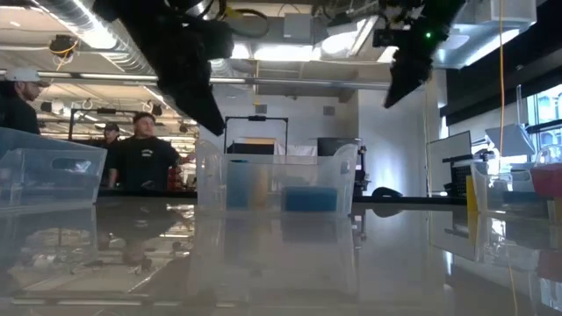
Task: Sort blocks by size
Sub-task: Put the yellow cylinder block into the center transparent bin
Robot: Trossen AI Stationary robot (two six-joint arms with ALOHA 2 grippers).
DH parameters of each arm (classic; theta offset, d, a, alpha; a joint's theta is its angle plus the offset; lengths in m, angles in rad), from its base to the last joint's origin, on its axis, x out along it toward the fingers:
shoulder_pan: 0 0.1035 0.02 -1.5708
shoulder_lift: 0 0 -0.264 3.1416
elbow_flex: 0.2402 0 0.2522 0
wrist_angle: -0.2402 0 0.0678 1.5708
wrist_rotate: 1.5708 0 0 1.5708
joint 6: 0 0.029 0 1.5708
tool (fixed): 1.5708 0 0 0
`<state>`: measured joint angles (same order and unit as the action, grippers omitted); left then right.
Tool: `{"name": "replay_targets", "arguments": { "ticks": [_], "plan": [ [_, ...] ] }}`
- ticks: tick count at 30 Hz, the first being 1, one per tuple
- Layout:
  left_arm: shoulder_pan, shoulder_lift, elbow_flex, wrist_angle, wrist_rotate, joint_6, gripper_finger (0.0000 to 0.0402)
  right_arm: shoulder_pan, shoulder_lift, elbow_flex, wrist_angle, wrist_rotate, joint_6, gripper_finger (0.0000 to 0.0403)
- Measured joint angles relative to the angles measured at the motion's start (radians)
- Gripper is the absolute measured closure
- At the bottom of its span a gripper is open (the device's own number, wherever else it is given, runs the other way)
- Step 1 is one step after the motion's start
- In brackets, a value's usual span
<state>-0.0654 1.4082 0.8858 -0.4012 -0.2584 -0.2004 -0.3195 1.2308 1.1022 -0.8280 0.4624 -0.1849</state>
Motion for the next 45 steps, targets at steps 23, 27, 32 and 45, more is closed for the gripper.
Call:
{"name": "replay_targets", "arguments": {
  "ticks": [23,27,32,45],
  "plan": [
    [0.000,0.000,-0.027,0.054,0.000,0.043,0.0192,-0.410,0.194,0.004,-0.388,-0.241,0.129,0.0127],
    [0.000,0.000,-0.027,0.054,0.000,0.042,0.0192,-0.410,0.229,-0.020,-0.404,-0.260,0.129,0.0127],
    [0.000,0.000,-0.027,0.054,0.000,0.043,0.0192,-0.408,0.240,-0.108,-0.366,-0.292,0.132,0.0127],
    [0.000,0.001,-0.027,0.081,0.000,0.043,0.0192,-0.408,0.240,-0.256,-0.265,-0.333,0.158,0.0127]
  ]
}}
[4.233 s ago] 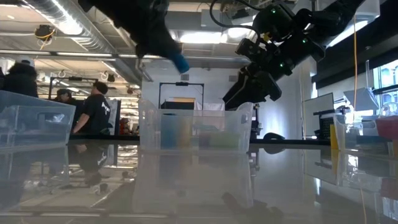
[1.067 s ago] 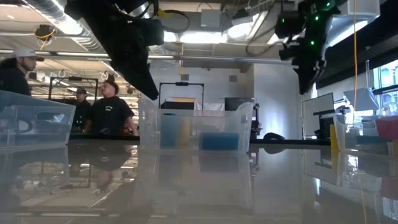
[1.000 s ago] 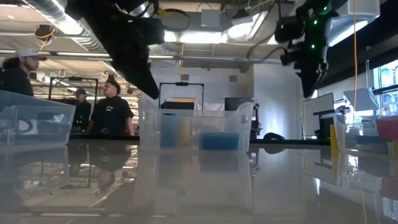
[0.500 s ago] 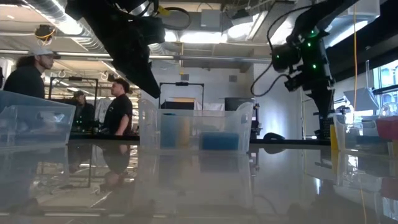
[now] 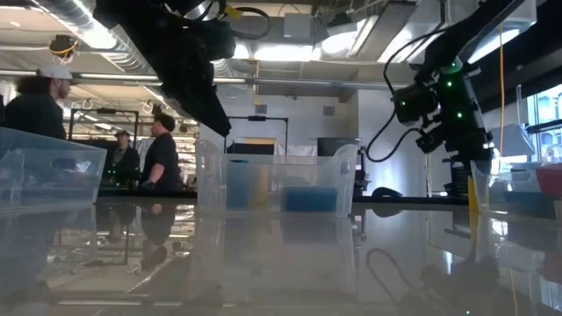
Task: Sort blocks by size
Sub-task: Put the yellow cylinder block into the center transparent bin
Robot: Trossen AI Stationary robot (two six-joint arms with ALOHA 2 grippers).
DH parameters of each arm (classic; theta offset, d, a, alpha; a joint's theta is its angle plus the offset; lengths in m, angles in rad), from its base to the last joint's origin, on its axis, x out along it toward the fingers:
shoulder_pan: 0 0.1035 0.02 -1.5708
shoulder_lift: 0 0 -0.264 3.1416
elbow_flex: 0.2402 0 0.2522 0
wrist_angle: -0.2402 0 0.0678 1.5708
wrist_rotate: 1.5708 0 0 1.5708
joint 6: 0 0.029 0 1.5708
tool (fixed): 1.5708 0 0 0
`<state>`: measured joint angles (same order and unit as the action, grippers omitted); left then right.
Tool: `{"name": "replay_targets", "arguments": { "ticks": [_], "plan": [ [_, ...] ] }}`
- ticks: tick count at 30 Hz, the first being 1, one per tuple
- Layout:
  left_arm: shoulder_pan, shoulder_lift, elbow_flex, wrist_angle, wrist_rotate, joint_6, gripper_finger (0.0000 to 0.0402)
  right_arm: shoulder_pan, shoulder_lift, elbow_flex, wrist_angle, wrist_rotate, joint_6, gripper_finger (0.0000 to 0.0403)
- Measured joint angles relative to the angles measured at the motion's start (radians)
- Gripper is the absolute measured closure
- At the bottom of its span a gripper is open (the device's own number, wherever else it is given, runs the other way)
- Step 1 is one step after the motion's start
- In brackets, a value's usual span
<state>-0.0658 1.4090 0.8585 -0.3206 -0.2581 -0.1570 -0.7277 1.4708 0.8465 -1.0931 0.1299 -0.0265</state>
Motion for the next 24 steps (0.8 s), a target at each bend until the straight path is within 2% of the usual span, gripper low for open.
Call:
{"name": "replay_targets", "arguments": {
  "ticks": [12,16,22,24],
  "plan": [
    [0.000,0.000,0.000,0.007,0.000,0.008,0.0192,0.000,-0.003,-0.055,0.089,-0.008,-0.056,0.0133],
    [0.000,0.000,0.000,0.008,0.000,0.008,0.0192,0.001,-0.002,-0.056,0.098,-0.012,-0.060,0.0173],
    [0.000,0.000,0.000,0.010,0.000,0.009,0.0192,0.002,-0.001,-0.057,0.101,-0.004,-0.097,0.0263],
    [0.000,0.000,0.000,0.010,0.000,0.017,0.0192,0.002,-0.002,-0.057,0.100,0.004,-0.109,0.0270]
  ]
}}
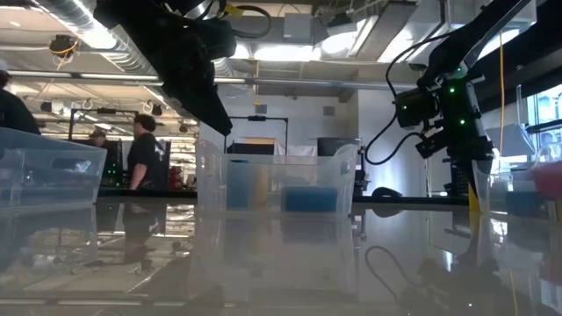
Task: Sort blocks by size
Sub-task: Put the yellow cylinder block into the center transparent bin
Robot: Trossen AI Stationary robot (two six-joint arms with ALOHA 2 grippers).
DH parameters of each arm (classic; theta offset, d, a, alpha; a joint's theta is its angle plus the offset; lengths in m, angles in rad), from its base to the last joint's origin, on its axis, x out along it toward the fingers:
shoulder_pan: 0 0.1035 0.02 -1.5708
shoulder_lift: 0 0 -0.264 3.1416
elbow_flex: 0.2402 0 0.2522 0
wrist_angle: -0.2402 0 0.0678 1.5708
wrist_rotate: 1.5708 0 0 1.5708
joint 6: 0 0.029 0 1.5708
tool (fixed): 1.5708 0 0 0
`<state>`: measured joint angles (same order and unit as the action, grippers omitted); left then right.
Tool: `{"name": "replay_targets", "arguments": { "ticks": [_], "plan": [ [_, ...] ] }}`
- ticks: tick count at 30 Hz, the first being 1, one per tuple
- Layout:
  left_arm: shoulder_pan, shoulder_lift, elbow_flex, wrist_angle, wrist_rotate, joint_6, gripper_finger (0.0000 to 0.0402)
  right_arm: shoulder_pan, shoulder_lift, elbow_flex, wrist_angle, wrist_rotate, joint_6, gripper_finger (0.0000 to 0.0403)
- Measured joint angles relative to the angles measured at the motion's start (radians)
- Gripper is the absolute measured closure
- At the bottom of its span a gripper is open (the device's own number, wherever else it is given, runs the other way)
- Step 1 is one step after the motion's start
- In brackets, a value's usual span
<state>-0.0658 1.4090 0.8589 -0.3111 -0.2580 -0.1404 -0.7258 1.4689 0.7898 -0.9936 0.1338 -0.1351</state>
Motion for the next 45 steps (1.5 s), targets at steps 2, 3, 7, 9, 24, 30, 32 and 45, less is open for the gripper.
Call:
{"name": "replay_targets", "arguments": {
  "ticks": [2,3,7,9,24,30,32,45],
  "plan": [
    [0.000,0.000,0.000,0.000,0.000,0.010,0.0192,0.000,0.000,0.000,0.000,0.008,-0.001,0.0270],
    [0.000,0.000,0.000,0.000,0.000,0.011,0.0192,0.000,0.000,0.002,-0.001,0.010,-0.002,0.0270],
    [0.000,0.000,0.000,0.001,0.000,0.011,0.0192,0.000,0.000,0.031,0.000,0.012,-0.013,0.0264],
    [0.000,0.000,0.000,0.001,0.000,0.011,0.0192,0.000,0.000,0.056,0.001,-0.003,-0.023,0.0253],
    [0.000,0.000,0.000,0.001,0.000,0.009,0.0192,0.115,-0.001,0.212,0.231,-0.254,-0.125,0.0253],
    [0.000,0.000,0.000,0.002,0.000,0.006,0.0192,0.222,-0.001,0.212,0.423,-0.395,-0.129,0.0268],
    [0.000,0.000,0.000,0.002,0.000,0.003,0.0192,0.258,-0.001,0.212,0.486,-0.435,-0.115,0.0268],
    [0.001,0.000,0.000,0.035,0.000,-0.014,0.0192,0.535,0.048,0.212,0.846,-0.499,-0.145,0.0259]
  ]
}}
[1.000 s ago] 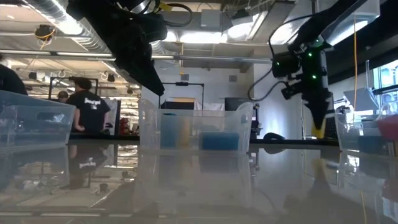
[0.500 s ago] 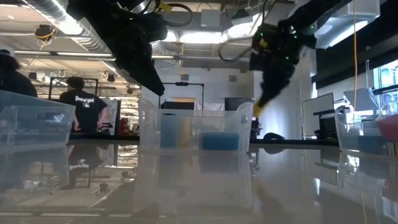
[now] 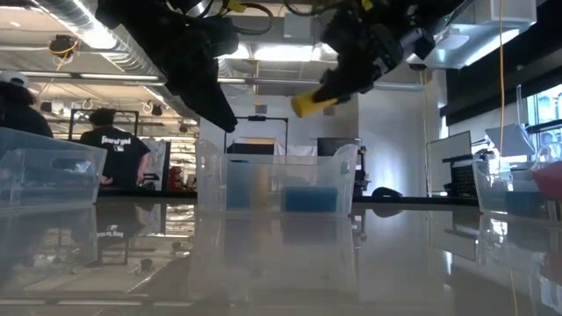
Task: Sort blocks by size
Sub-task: Put the yellow cylinder block into the center transparent bin, then put the pink cylinder block into the center transparent bin
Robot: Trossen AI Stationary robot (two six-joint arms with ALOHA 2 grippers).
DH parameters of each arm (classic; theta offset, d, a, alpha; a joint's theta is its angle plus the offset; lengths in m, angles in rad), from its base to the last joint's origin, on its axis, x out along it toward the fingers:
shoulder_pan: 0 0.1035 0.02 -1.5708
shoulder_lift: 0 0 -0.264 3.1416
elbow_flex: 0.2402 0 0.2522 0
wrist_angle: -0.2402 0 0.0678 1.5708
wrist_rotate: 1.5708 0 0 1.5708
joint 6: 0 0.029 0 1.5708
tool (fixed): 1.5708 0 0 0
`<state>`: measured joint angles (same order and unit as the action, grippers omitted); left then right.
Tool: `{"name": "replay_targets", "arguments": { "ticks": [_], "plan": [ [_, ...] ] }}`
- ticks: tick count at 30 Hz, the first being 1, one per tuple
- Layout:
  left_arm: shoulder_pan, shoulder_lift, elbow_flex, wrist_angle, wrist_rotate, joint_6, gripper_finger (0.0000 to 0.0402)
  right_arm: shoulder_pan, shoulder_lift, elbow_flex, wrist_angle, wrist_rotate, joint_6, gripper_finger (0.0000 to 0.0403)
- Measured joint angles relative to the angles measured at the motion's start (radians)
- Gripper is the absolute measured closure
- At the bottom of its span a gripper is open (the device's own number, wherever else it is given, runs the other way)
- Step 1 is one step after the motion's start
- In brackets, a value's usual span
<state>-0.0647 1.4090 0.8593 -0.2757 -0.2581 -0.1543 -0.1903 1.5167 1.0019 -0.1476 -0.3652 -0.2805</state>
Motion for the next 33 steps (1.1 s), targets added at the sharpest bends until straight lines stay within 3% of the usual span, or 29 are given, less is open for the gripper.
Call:
{"name": "replay_targets", "arguments": {
  "ticks": [10,19,29,33],
  "plan": [
    [0.000,0.000,0.000,0.055,0.000,-0.003,0.0192,0.101,0.179,0.000,0.188,0.180,-0.069,0.0256],
    [0.000,0.000,0.000,0.056,0.000,-0.079,0.0192,0.100,0.249,0.000,0.236,0.210,-0.055,0.0224],
    [-0.002,0.000,0.001,0.051,0.001,-0.066,0.0192,0.100,0.249,0.000,0.228,0.253,-0.036,0.0221],
    [-0.027,-0.018,0.047,-0.079,0.010,-0.080,0.0192,0.101,0.249,0.000,0.227,0.253,-0.041,0.0221]
  ]
}}
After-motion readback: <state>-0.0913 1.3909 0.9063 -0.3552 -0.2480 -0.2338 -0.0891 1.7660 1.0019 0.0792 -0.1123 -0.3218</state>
